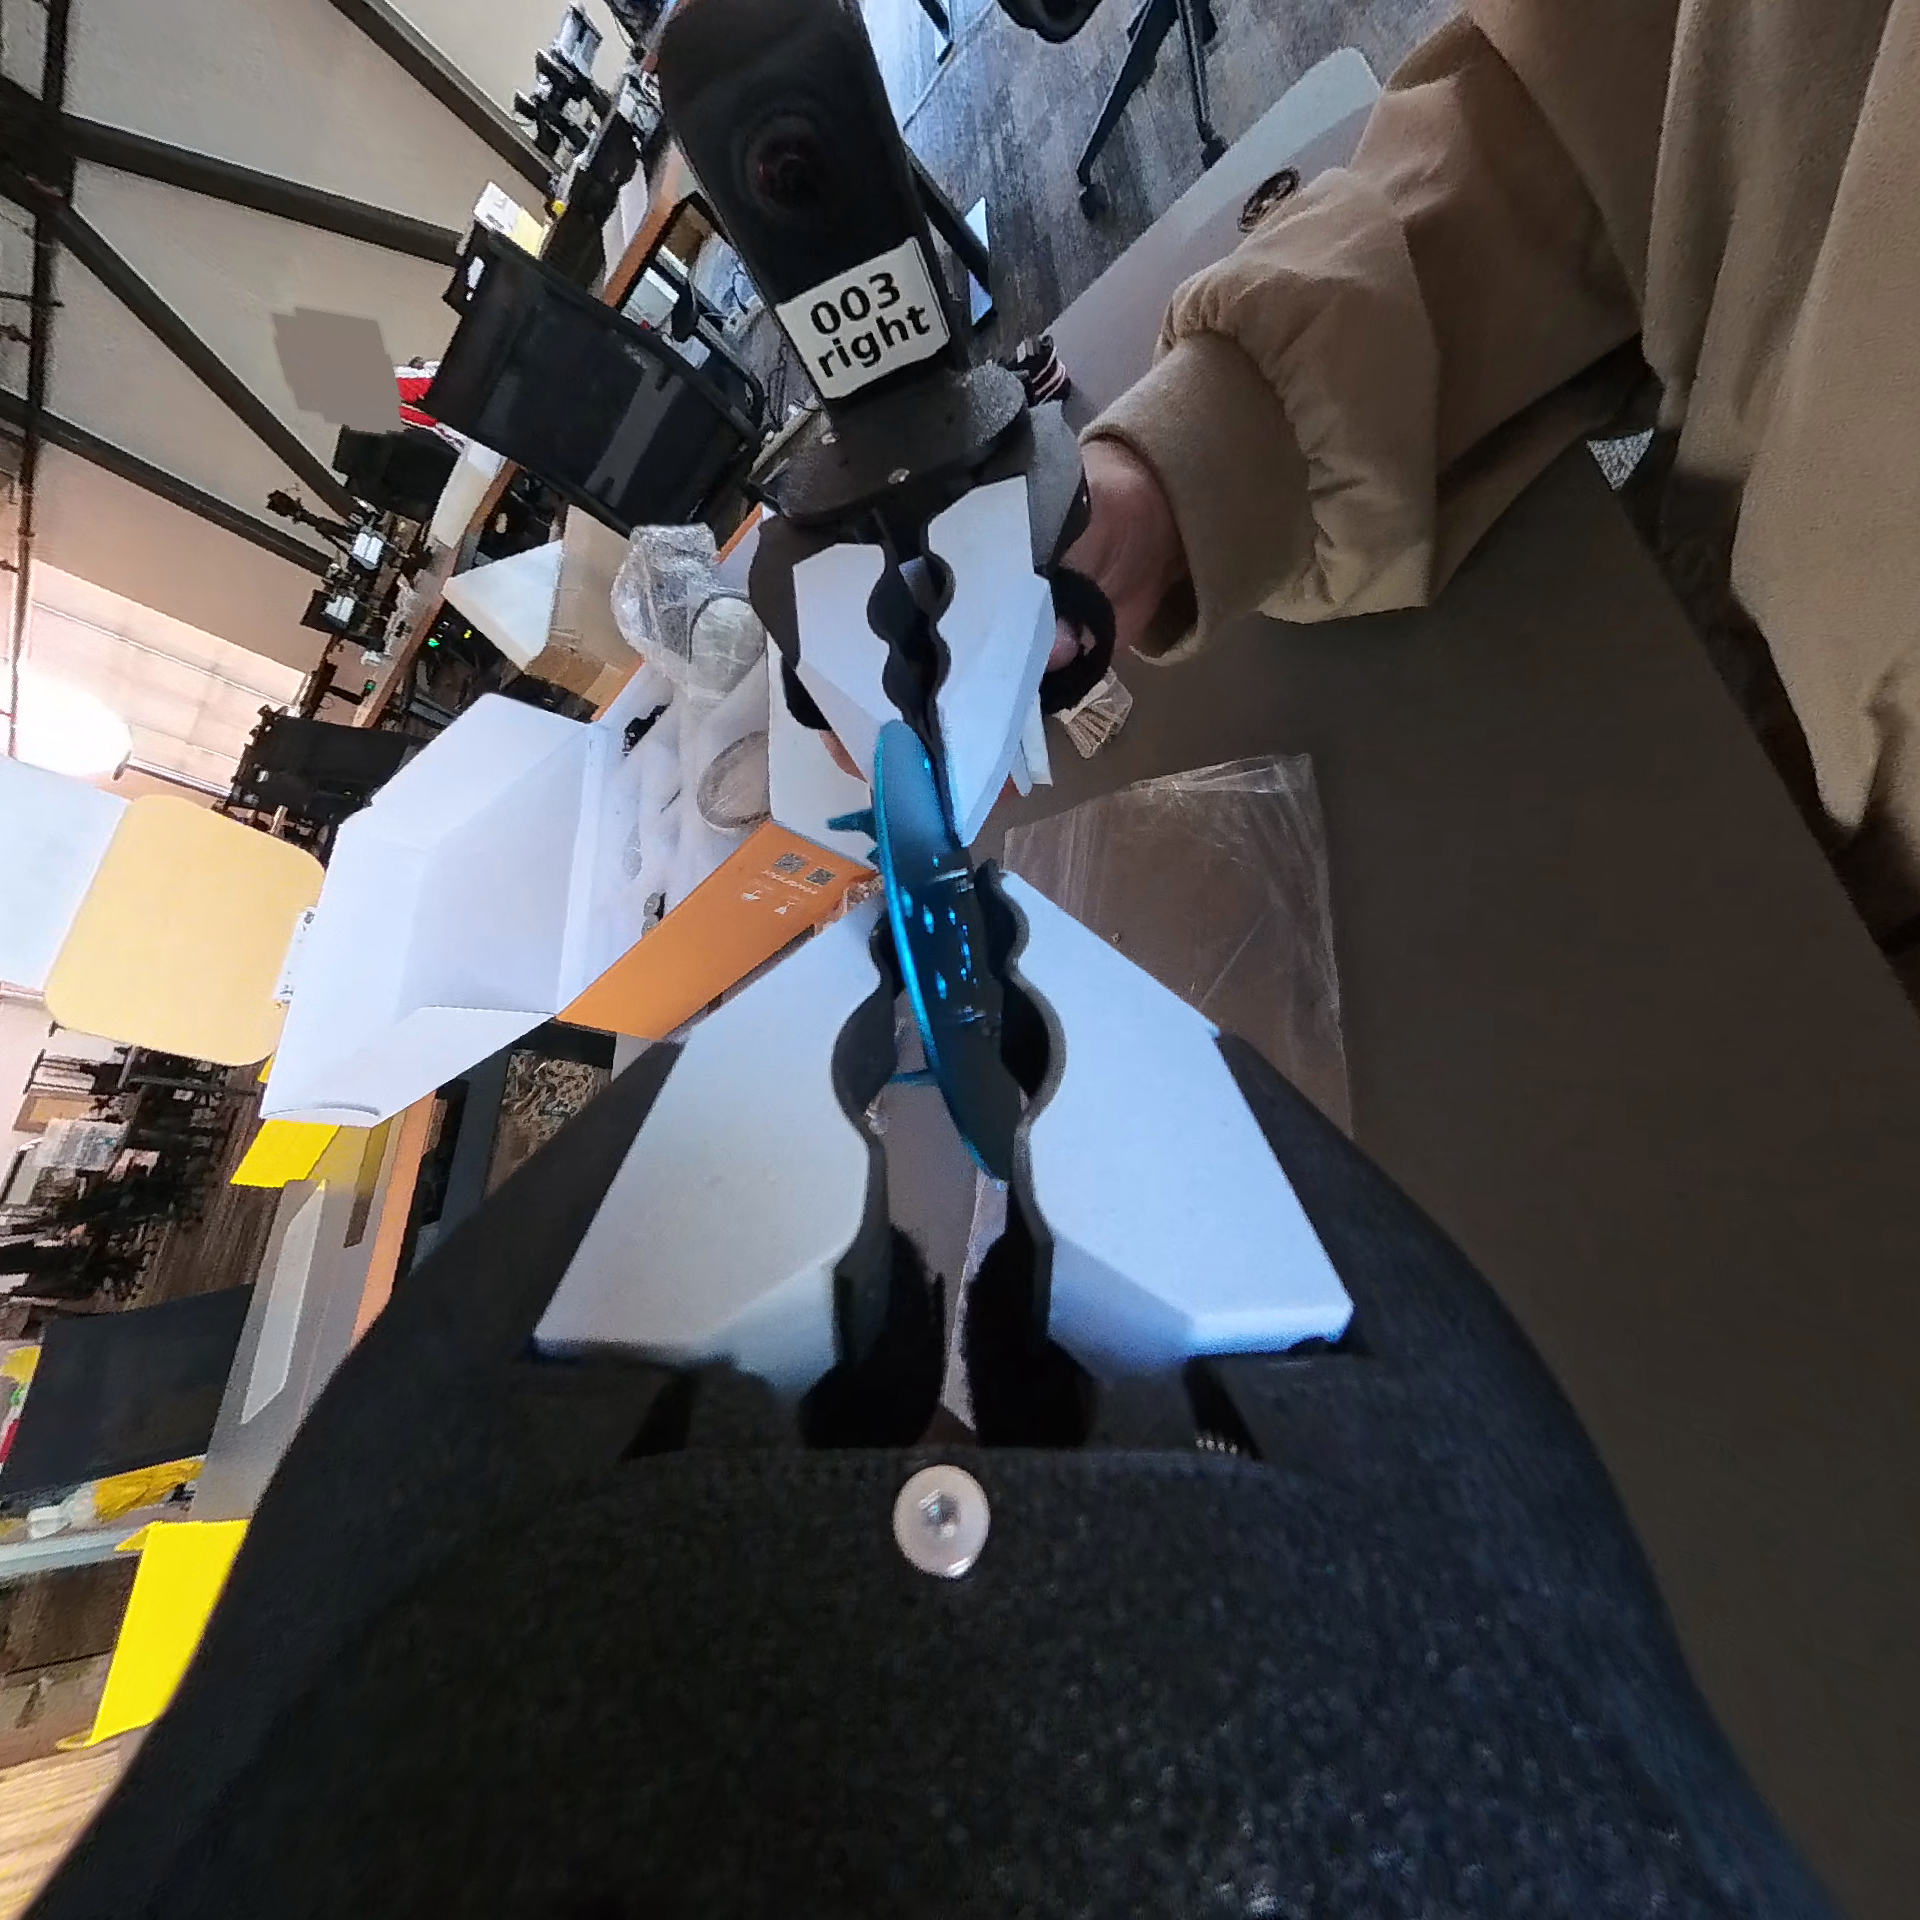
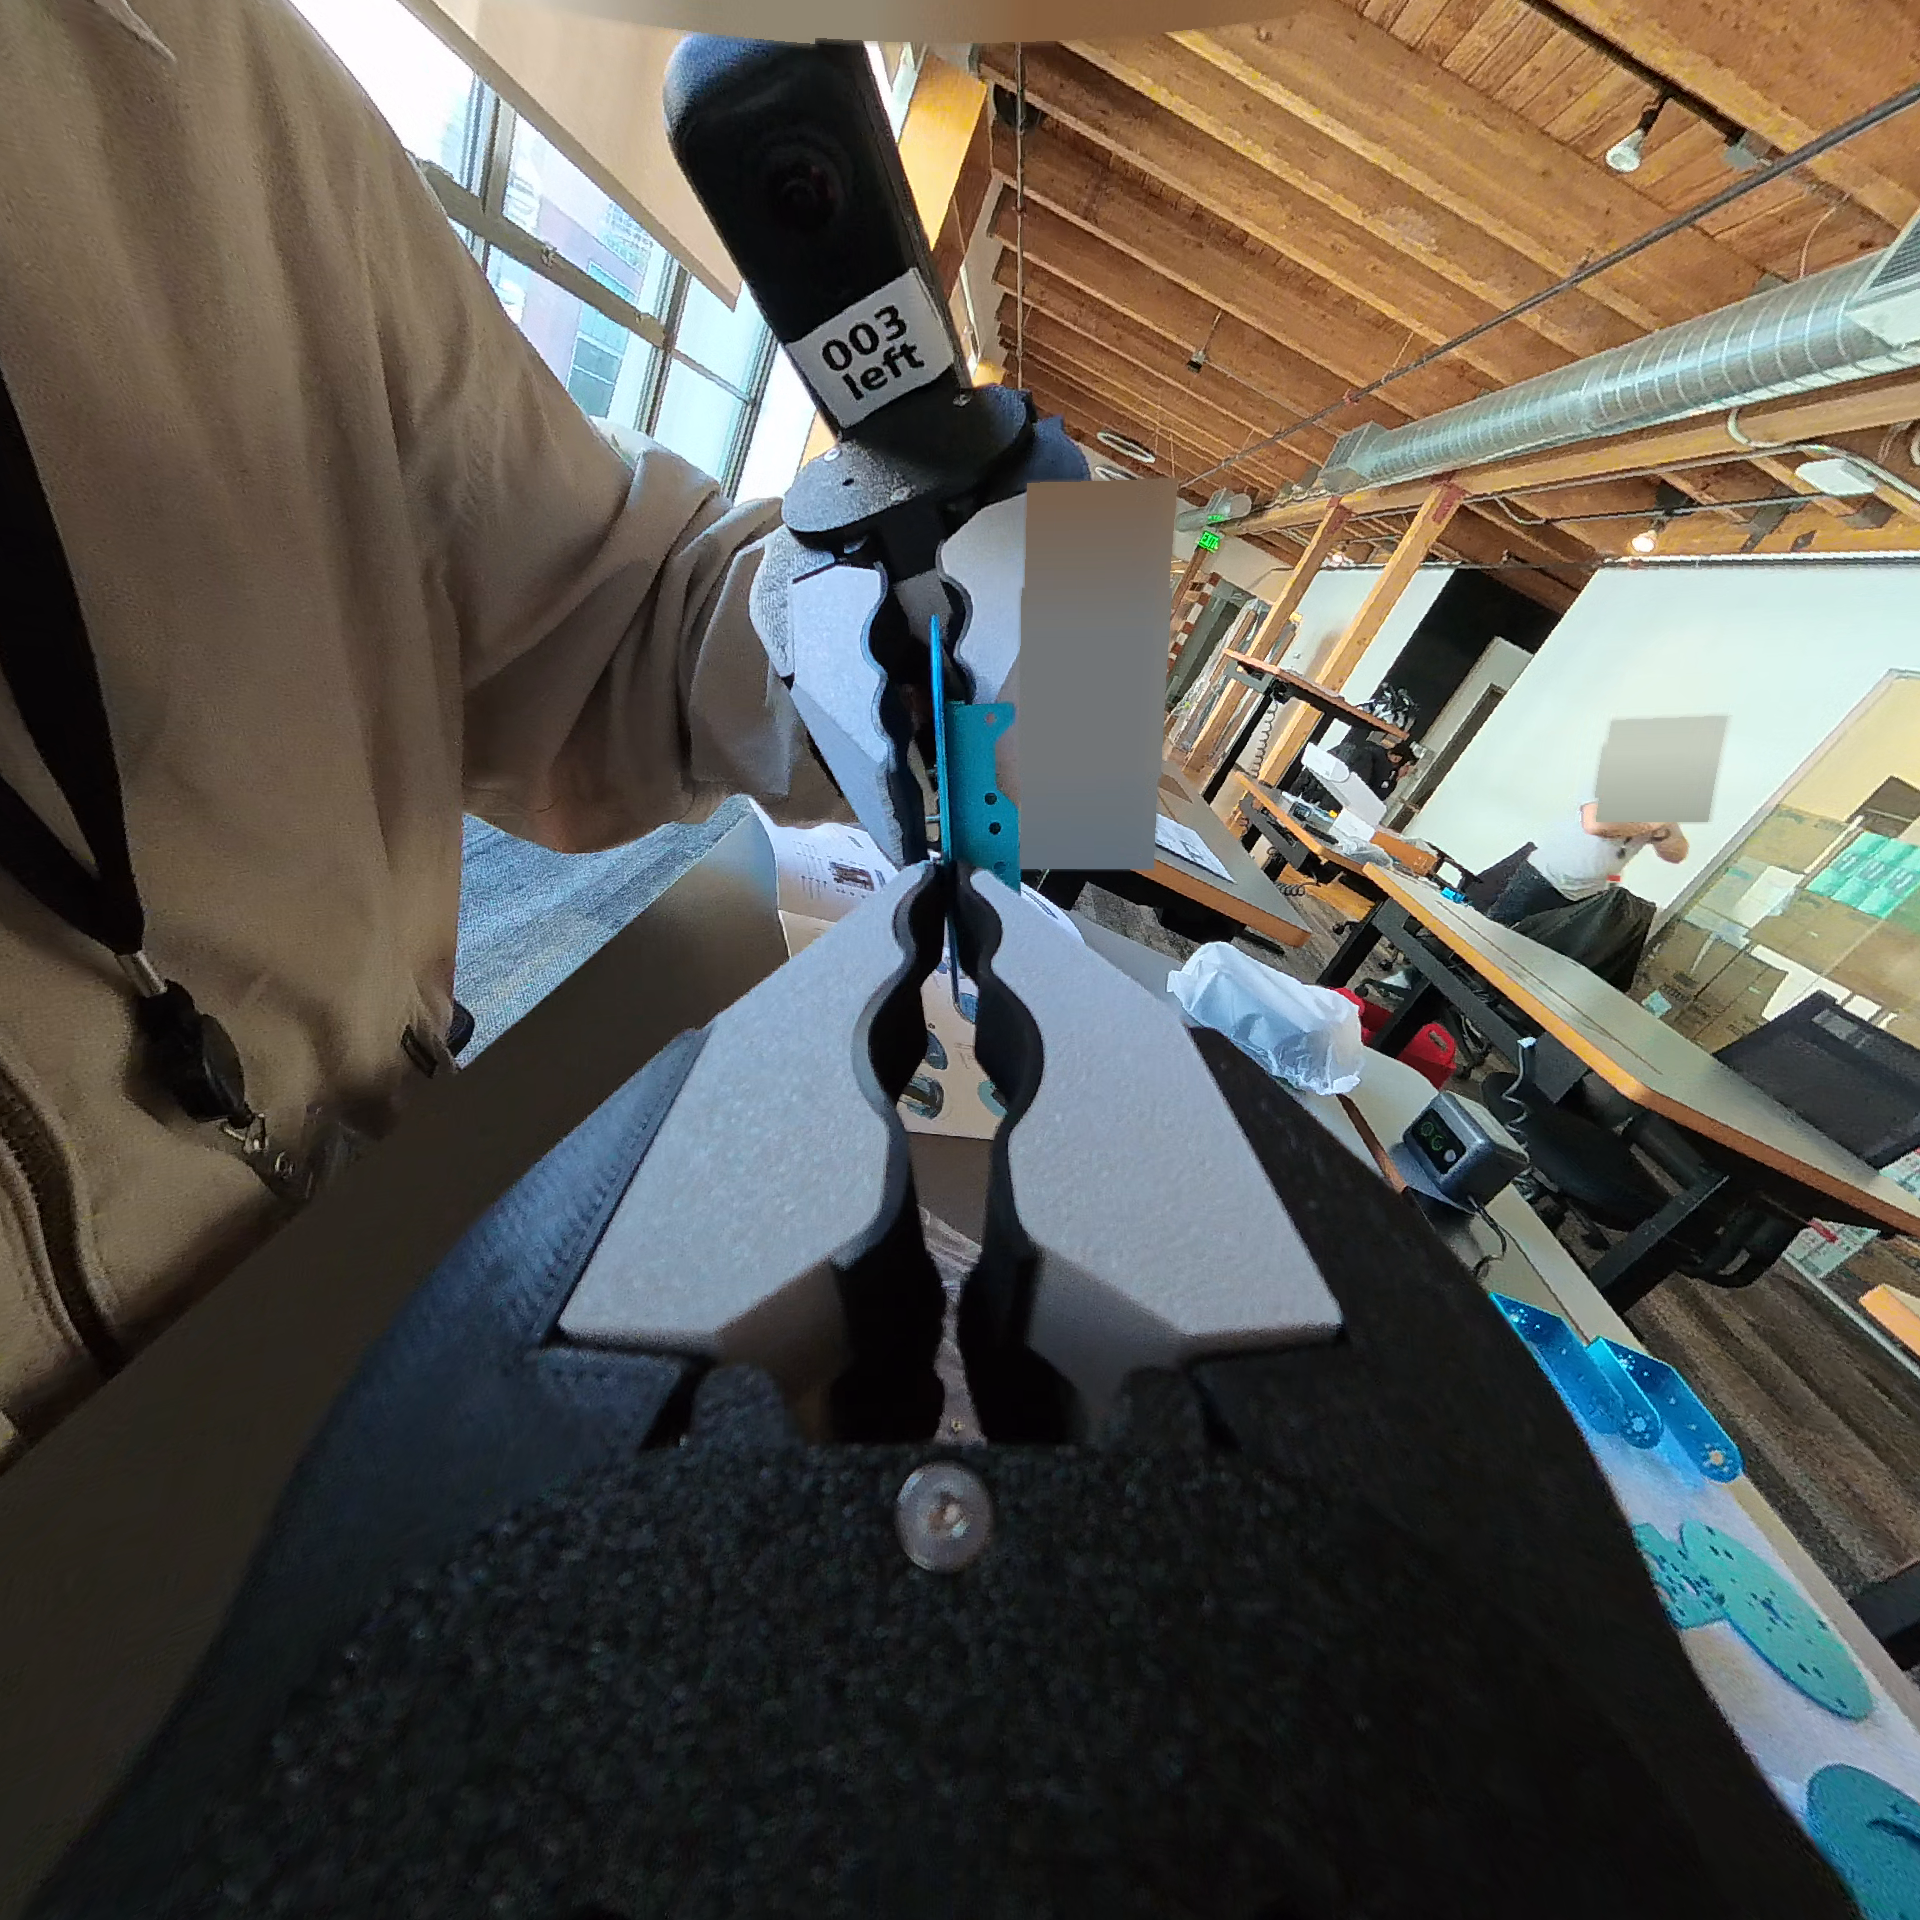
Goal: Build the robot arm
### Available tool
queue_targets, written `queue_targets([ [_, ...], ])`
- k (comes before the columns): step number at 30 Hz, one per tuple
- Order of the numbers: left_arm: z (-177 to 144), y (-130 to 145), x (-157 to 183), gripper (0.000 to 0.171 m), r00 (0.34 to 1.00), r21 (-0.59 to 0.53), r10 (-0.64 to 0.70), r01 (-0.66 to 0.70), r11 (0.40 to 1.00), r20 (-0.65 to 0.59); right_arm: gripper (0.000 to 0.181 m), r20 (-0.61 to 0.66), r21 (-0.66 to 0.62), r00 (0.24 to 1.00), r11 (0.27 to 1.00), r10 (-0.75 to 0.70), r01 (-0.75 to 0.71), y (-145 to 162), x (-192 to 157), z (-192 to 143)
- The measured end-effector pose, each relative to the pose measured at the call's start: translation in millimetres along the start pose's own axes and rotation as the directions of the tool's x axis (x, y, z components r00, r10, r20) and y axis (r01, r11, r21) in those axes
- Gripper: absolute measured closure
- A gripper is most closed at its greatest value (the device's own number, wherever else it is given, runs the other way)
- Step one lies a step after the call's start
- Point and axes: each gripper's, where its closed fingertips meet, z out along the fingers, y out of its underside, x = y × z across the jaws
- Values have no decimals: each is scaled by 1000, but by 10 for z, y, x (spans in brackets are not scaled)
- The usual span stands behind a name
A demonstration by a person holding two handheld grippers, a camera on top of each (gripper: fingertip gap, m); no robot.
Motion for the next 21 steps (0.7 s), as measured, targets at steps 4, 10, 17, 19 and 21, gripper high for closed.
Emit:
queue_targets([
  [4, -10, -33, 19, 164, 1000, -3, 9, -9, 1000, 4, 181, 10, 29, 1000, 1000, -13, 13, -78, -41, -24],
  [10, -20, -141, 8, 163, 999, 50, 0, -3, 999, 50, 181, 30, 87, 1000, 996, 7, -9, -178, -64, -57],
  [17, -34, -225, 32, 165, 996, 80, 36, -42, 996, 79, 181, 44, 151, 997, 987, -55, 48, -247, -104, -68],
  [19, -40, -279, 47, 165, 990, 78, 93, -102, 992, 107, 181, 60, 179, 996, 983, -62, 51, -289, -133, -80],
  [21, -39, -333, 90, 166, 978, 69, 163, -173, 983, 128, 181, 84, 193, 993, 979, -85, 67, -326, -187, -96],
])
